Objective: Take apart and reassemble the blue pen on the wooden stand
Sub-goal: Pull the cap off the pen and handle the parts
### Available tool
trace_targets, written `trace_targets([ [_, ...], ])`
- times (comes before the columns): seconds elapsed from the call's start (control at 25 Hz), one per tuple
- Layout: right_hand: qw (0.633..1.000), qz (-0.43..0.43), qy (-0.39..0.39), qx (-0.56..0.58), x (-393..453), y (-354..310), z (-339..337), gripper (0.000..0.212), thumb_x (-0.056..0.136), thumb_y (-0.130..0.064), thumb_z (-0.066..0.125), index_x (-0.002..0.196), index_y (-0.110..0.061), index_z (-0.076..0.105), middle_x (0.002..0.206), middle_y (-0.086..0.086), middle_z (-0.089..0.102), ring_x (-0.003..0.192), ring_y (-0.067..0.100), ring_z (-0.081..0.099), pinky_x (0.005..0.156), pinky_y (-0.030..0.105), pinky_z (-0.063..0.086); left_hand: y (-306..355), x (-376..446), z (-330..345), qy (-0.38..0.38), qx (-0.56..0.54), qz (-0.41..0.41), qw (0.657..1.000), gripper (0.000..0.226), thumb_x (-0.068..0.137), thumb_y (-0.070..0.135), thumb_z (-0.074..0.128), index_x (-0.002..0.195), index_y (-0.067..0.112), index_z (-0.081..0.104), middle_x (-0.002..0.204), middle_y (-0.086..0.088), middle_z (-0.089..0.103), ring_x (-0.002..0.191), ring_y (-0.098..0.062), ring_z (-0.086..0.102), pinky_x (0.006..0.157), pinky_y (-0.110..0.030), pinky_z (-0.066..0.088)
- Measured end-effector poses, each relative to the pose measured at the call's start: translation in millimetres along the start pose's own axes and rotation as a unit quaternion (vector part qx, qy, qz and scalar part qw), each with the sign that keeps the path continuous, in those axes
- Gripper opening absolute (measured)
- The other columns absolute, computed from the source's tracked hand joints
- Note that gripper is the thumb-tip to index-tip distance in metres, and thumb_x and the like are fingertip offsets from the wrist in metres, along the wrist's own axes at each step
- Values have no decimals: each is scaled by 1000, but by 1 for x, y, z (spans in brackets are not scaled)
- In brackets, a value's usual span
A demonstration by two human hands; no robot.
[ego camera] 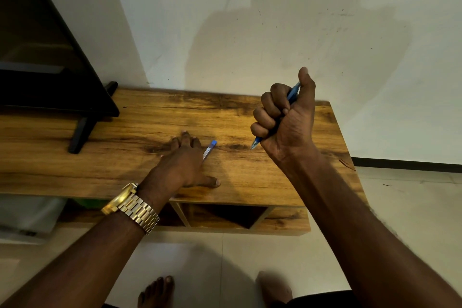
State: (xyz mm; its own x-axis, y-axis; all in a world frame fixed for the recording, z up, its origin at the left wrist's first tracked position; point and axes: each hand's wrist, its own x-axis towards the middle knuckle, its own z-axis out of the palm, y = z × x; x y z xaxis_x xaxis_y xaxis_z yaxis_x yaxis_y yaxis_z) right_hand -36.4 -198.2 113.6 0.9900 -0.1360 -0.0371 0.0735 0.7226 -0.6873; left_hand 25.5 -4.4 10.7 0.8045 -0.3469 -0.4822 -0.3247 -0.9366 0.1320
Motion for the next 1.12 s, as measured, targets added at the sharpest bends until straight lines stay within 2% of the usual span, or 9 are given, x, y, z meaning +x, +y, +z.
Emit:
trace_targets([
  [0.16,1000,0,4,-7,-1,0,2,70,111,-53,29,49,-22,35,50,-6,16,44,10,9,46,17,14,0,1,0,3,3,0,1000,145,68,76,82,170,11,4,178,-19,-10,163,-49,-5,127,-67,26],
  [0.36,1000,7,0,-3,-1,-1,0,69,111,-52,29,48,-22,35,44,-9,25,43,10,9,46,16,15,0,1,0,5,0,3,1000,145,67,76,83,170,11,4,178,-20,-11,163,-49,-6,128,-65,25],
  [0.56,1000,4,12,-15,-2,-1,3,68,111,-51,30,49,-22,33,53,-5,13,44,11,8,47,17,13,0,0,1,3,-5,-3,1000,145,68,75,83,170,12,3,178,-19,-13,164,-48,-8,129,-65,24],
  [0.72,1000,10,15,-20,-3,0,2,72,107,-72,31,53,-24,25,49,-7,17,40,8,13,44,19,13,1,0,-1,2,0,-3,1000,146,68,76,83,170,12,1,178,-19,-13,163,-49,-7,128,-66,24],
  [0.76,999,12,15,-25,-4,0,2,72,106,-72,31,53,-24,25,48,-7,18,39,8,14,44,19,13,1,-1,-1,2,-1,-3,1000,146,68,76,83,170,11,1,178,-19,-13,163,-49,-7,128,-66,24],
  [0.88,999,11,20,-38,-3,-1,3,70,110,-56,35,49,-24,32,46,-9,23,37,6,18,43,16,17,1,-3,-2,-1,-4,-3,1000,144,70,74,83,170,12,1,178,-19,-13,163,-49,-8,129,-64,22],
  [1.12,1000,5,19,-24,-3,-2,4,70,110,-54,35,48,-23,32,53,-5,13,41,9,11,45,16,15,1,-2,-1,7,-5,-2,1000,145,68,74,84,170,12,2,178,-19,-11,164,-48,-6,129,-62,22],
])
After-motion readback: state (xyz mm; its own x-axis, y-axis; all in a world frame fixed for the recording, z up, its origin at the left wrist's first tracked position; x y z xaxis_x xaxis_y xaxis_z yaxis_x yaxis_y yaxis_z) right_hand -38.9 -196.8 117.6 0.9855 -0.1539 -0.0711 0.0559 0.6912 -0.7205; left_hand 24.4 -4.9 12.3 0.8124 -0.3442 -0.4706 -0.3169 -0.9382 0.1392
